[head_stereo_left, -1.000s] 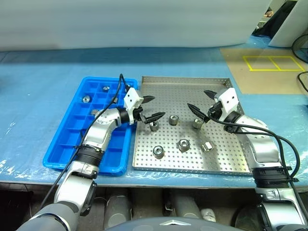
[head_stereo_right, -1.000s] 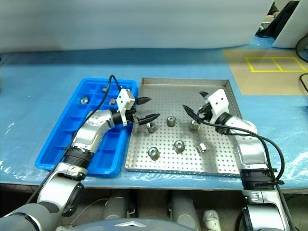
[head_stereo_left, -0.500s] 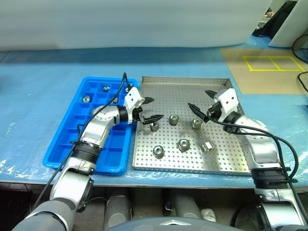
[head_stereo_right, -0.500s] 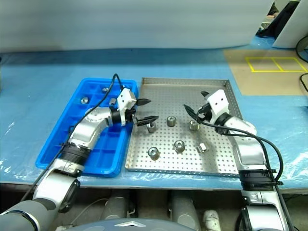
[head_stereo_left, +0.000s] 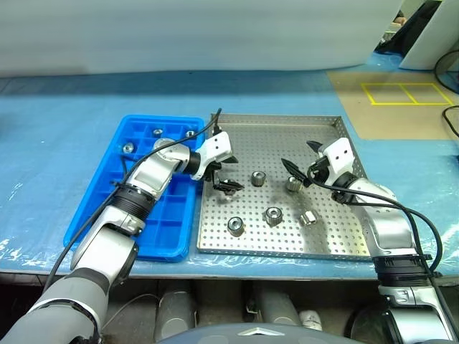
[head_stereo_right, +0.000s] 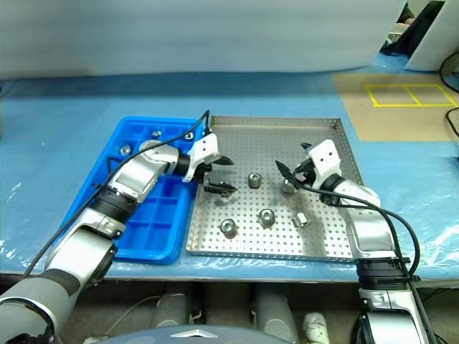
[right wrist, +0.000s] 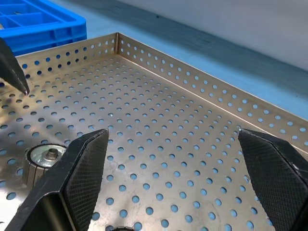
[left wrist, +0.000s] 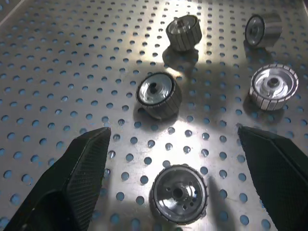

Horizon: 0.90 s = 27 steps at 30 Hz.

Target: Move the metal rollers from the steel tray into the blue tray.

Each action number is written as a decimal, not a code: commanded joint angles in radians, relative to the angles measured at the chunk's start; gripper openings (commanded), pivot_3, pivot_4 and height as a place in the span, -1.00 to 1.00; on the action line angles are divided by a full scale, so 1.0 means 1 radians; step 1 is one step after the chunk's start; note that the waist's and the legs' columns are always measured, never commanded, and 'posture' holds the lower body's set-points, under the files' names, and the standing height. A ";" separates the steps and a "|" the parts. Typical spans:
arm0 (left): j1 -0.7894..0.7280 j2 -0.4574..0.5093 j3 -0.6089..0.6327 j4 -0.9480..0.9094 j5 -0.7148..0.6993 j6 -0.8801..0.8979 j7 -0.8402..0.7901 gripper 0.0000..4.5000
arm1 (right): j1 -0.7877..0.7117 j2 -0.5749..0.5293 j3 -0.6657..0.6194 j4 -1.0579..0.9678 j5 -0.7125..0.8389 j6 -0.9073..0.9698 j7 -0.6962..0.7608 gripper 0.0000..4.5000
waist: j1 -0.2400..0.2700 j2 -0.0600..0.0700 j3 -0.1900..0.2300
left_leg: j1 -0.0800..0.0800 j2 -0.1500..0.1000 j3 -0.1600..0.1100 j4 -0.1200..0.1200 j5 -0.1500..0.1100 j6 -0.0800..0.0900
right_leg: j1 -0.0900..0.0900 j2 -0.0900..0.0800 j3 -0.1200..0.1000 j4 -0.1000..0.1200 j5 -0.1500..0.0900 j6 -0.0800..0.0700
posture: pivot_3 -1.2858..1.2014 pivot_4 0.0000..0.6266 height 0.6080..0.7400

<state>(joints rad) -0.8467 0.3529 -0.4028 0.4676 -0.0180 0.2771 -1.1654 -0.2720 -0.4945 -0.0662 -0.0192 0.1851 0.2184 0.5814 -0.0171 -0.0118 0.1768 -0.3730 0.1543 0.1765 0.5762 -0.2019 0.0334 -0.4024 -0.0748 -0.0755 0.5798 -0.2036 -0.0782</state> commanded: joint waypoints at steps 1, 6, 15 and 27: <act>-0.020 0.002 -0.074 0.062 0.098 -0.107 0.000 0.99 | 0.003 0.001 -0.016 -0.067 0.005 -0.001 -0.017 0.98 | -0.001 0.000 0.000 | 0.000 0.000 0.000 0.000 0.000 0.000 | 0.000 0.000 0.000 0.000 0.000 0.000 | -0.24 -0.52 1.00; -0.023 -0.025 -0.090 0.126 0.136 -0.158 -0.006 0.82 | 0.028 -0.002 -0.025 -0.091 0.010 0.008 -0.029 1.00 | -0.002 0.004 -0.002 | 0.001 0.000 0.000 0.000 0.000 0.000 | 0.002 0.000 0.000 0.000 0.000 0.000 | -0.25 -0.52 1.00; -0.028 -0.039 -0.004 0.117 0.094 -0.171 -0.033 -0.23 | 0.017 -0.002 -0.022 -0.092 0.016 0.014 -0.032 1.00 | -0.009 0.005 -0.003 | 0.003 0.000 0.000 0.000 0.000 0.000 | 0.004 0.000 0.000 -0.002 0.000 0.000 | -0.25 -0.52 1.00; 0.181 -0.030 0.318 -0.358 -0.139 0.088 0.229 -0.23 | -0.153 0.066 0.056 -0.046 0.142 0.122 0.113 1.00 | -0.019 0.005 -0.003 | -0.003 0.001 -0.001 0.000 0.000 0.001 | -0.002 0.000 -0.002 -0.002 0.000 0.000 | -0.12 -0.52 1.00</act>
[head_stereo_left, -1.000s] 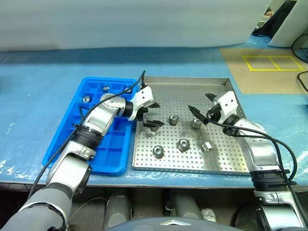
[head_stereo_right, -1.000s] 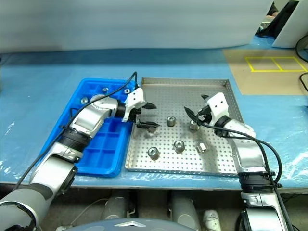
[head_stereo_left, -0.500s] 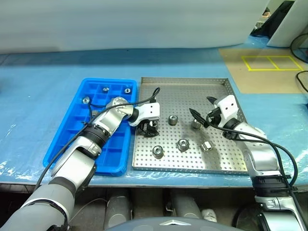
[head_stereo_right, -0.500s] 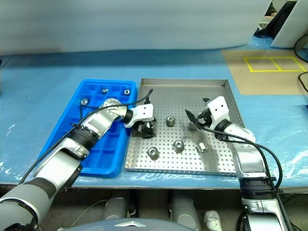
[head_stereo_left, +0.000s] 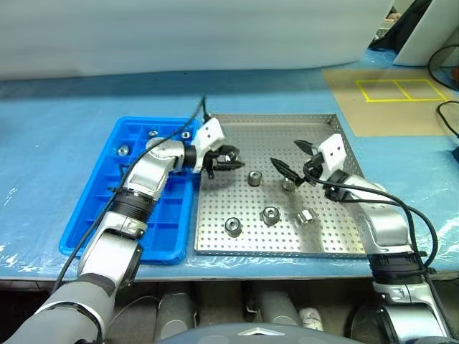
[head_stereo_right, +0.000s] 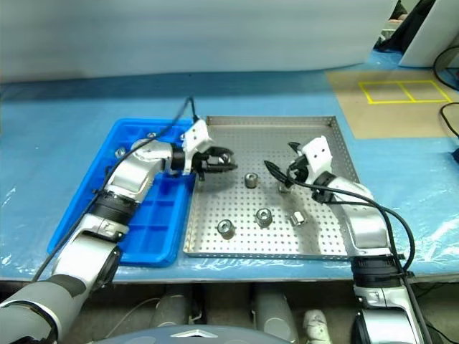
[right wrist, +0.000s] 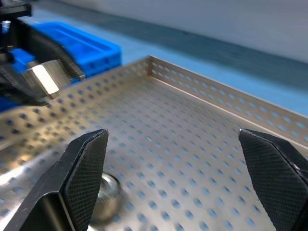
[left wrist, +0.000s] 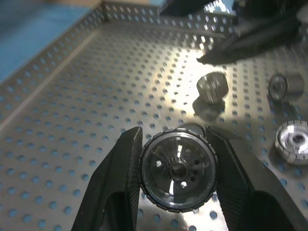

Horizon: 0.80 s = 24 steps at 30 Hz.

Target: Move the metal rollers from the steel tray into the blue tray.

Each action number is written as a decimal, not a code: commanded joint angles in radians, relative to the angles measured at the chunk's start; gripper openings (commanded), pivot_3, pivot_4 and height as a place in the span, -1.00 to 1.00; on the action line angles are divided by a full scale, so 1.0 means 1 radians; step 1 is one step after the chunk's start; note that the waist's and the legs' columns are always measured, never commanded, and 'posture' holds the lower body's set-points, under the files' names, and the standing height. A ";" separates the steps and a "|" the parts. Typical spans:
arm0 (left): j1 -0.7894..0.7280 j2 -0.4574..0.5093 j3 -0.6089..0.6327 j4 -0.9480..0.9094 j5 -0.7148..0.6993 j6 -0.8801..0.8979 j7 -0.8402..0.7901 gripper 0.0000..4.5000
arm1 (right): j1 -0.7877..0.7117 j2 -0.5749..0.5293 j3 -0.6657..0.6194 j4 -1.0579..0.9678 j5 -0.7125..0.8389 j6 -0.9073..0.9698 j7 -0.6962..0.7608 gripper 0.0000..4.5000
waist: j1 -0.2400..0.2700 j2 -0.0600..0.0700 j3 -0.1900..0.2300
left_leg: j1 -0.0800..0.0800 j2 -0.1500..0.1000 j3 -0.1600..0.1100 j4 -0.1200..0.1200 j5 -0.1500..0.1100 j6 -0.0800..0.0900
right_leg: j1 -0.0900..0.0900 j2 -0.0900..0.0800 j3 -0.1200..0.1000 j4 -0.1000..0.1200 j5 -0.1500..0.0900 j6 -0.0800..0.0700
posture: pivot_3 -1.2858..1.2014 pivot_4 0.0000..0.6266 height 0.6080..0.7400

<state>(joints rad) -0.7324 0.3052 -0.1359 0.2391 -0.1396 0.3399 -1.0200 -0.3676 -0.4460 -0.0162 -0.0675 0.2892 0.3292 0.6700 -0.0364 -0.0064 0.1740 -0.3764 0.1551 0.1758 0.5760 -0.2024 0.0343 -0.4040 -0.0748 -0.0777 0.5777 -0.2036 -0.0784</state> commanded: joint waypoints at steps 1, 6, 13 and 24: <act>0.113 0.023 0.069 -0.187 -0.009 0.032 0.128 -0.23 | -0.085 0.029 0.014 0.025 0.037 0.010 0.033 1.00 | 0.001 0.000 0.000 | 0.000 0.000 0.000 0.000 0.000 0.000 | 0.000 0.000 0.000 0.000 0.000 0.000 | -0.10 -0.52 1.00; 0.320 0.006 0.164 -0.420 0.044 0.051 0.392 -0.23 | -0.184 0.070 0.054 0.136 0.018 -0.030 0.081 1.00 | 0.024 0.000 0.000 | 0.000 0.000 0.000 0.000 0.000 0.000 | 0.000 0.000 -0.001 0.000 0.000 0.000 | 0.00 -0.52 1.00; 0.625 -0.102 0.286 -0.677 0.157 0.002 0.758 -0.23 | -0.309 0.132 0.099 0.341 -0.009 -0.120 0.171 1.00 | 0.076 -0.001 0.001 | -0.002 0.000 -0.001 0.000 0.000 0.000 | 0.000 0.000 -0.001 -0.001 0.000 0.000 | 0.14 -0.52 1.00; 0.855 -0.187 0.409 -0.786 0.163 -0.029 0.951 -0.23 | -0.419 0.214 0.121 0.553 -0.042 -0.217 0.258 1.00 | 0.150 -0.002 0.002 | -0.002 0.001 -0.003 0.000 -0.001 -0.004 | 0.000 0.000 -0.003 0.000 0.000 0.000 | 0.26 -0.52 1.00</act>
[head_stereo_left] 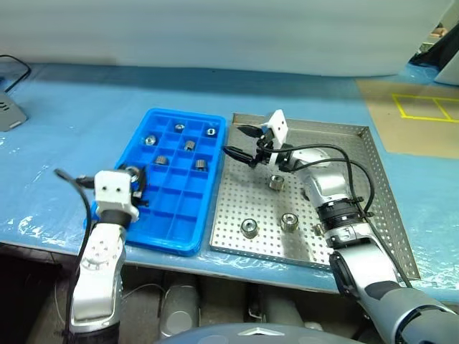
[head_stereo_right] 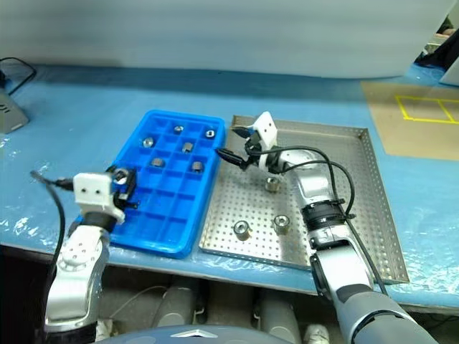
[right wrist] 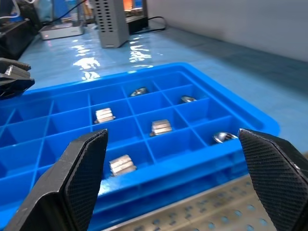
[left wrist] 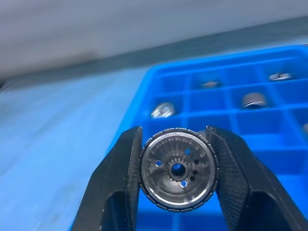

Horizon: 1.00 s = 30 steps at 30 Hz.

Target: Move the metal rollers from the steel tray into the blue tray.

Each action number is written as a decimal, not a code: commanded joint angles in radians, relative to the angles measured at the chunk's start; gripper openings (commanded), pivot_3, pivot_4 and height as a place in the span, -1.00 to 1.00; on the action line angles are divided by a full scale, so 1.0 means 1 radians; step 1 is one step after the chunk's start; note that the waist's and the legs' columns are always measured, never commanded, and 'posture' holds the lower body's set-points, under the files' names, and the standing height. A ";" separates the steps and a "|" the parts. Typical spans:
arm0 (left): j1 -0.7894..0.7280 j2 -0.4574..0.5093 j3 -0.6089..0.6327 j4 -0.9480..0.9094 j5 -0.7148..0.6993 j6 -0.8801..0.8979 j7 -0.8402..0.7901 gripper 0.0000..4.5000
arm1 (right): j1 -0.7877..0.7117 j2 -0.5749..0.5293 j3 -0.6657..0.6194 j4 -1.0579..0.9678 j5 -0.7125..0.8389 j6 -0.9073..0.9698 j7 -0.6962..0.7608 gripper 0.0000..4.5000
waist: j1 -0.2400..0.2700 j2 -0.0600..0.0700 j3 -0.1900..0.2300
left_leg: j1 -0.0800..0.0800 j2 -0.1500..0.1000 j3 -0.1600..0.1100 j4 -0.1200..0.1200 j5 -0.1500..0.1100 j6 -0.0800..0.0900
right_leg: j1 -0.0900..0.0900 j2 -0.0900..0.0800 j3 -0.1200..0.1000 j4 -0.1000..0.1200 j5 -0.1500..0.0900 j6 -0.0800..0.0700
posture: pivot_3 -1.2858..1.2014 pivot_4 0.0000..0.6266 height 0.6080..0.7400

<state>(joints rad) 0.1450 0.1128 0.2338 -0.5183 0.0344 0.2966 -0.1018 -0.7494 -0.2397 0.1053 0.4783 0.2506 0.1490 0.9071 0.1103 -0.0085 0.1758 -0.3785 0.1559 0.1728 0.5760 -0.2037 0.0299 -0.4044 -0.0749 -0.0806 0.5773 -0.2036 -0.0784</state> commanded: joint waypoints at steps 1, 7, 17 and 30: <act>-0.032 0.010 0.045 -0.018 -0.014 0.027 0.037 -0.23 | -0.041 0.010 0.000 0.016 -0.008 -0.043 0.025 1.00 | 0.011 0.000 0.000 | 0.000 0.000 0.000 0.000 0.000 0.000 | 0.000 0.000 0.000 0.000 0.000 0.000 | 0.26 -0.52 1.00; -0.154 0.064 0.046 0.060 -0.047 0.061 0.017 -0.23 | -0.033 0.015 -0.007 0.011 -0.014 -0.048 0.030 1.00 | 0.025 0.000 0.000 | 0.001 0.000 0.000 0.000 0.000 -0.001 | 0.000 0.000 0.000 0.001 0.000 0.000 | 0.24 -0.52 1.00; -0.303 0.117 0.016 0.211 -0.055 0.082 0.008 -0.23 | 0.024 -0.009 -0.024 -0.066 -0.012 -0.025 -0.005 1.00 | 0.013 0.000 0.000 | 0.001 0.000 0.000 0.000 0.003 0.002 | -0.001 0.000 0.001 0.004 0.000 0.000 | 0.18 -0.52 1.00; -0.333 0.119 -0.009 0.274 -0.064 0.151 0.024 0.68 | 0.039 -0.025 -0.032 -0.100 -0.011 -0.012 -0.028 1.00 | 0.011 0.000 0.000 | 0.001 0.000 0.000 0.001 0.003 0.001 | -0.002 0.000 0.001 0.006 0.000 0.000 | 0.15 -0.52 1.00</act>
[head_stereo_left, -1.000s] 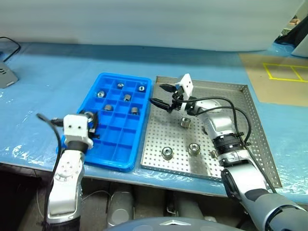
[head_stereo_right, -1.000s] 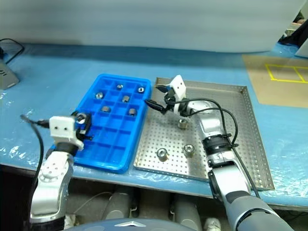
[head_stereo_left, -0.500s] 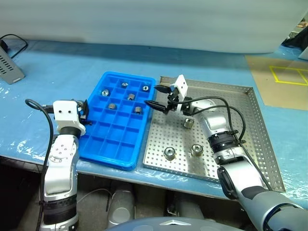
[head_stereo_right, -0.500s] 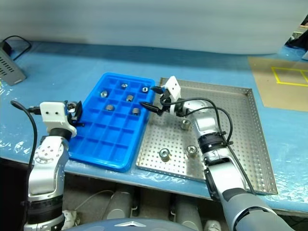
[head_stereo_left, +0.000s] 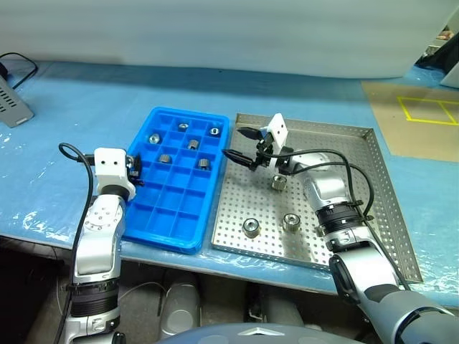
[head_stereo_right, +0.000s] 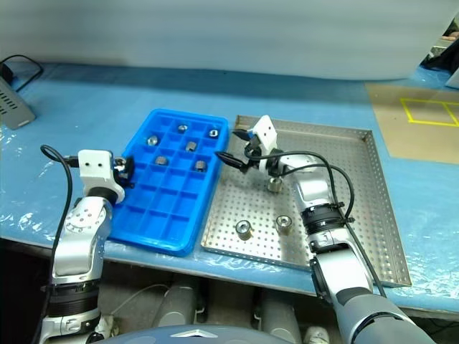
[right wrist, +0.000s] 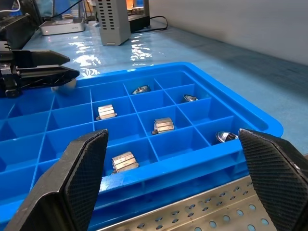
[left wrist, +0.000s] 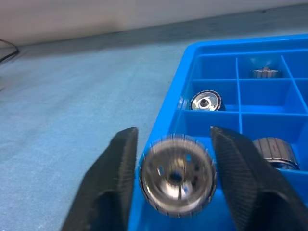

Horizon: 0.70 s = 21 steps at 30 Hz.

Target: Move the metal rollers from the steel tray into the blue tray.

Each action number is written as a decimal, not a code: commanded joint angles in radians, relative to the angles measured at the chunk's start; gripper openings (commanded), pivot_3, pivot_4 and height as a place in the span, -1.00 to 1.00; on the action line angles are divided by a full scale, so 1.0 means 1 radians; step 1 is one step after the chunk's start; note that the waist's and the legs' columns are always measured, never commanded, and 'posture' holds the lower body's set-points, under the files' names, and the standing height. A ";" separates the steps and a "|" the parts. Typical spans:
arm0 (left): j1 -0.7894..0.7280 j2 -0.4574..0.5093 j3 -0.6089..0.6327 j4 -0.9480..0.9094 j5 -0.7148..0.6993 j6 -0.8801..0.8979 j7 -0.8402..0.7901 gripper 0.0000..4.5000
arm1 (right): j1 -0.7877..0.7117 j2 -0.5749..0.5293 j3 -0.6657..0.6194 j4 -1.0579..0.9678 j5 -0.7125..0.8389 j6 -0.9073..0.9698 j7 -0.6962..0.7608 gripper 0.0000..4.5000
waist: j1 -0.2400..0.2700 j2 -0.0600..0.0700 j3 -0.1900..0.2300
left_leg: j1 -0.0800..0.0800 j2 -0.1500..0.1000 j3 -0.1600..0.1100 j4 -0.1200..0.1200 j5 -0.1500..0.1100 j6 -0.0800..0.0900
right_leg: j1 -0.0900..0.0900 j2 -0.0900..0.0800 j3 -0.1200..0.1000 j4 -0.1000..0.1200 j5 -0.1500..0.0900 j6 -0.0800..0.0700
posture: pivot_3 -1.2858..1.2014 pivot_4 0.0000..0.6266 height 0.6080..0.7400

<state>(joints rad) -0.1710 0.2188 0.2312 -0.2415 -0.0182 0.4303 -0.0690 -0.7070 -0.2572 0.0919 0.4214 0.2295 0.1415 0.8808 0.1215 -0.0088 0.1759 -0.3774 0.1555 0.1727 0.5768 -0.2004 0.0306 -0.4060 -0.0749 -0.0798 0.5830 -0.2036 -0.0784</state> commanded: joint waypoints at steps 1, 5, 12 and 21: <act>-0.031 0.011 -0.033 -0.003 -0.032 0.023 -0.047 0.83 | 0.000 -0.013 -0.022 -0.051 0.008 -0.004 -0.008 1.00 | 0.000 0.000 0.000 | 0.000 0.000 0.000 0.000 0.000 0.000 | 0.000 0.000 0.000 0.000 0.000 0.000 | 0.12 -0.52 1.00; -0.127 -0.012 -0.135 0.022 -0.110 0.031 -0.183 0.83 | 0.048 -0.042 -0.045 -0.149 0.019 0.033 -0.053 1.00 | 0.005 0.000 0.000 | 0.000 -0.001 0.000 0.001 0.000 0.000 | 0.000 0.000 0.000 0.000 0.000 0.000 | 0.04 -0.52 1.00; -0.344 -0.045 -0.269 0.231 -0.190 -0.062 -0.423 0.83 | 0.242 -0.142 -0.142 -0.420 0.066 0.173 -0.135 1.00 | -0.044 0.000 0.000 | 0.001 -0.001 0.002 0.001 0.000 0.001 | 0.000 0.000 0.003 0.000 0.000 0.000 | -0.15 -0.52 1.00; -0.555 -0.063 -0.423 0.609 -0.145 -0.140 -0.671 0.83 | 0.422 -0.260 -0.319 -0.617 0.093 0.249 -0.247 1.00 | -0.150 0.001 -0.001 | 0.002 -0.001 0.003 0.000 0.000 0.001 | 0.001 0.001 0.004 -0.002 0.000 0.001 | -0.30 -0.52 1.00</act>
<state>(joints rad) -0.6866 0.1551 -0.1756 0.3296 -0.1752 0.3213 -0.7078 -0.3025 -0.5051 -0.1891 -0.1320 0.2996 0.3865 0.6488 -0.0289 -0.0074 0.1750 -0.3757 0.1543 0.1754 0.5771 -0.2006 0.0321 -0.4051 -0.0742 -0.0762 0.5801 -0.2032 -0.0766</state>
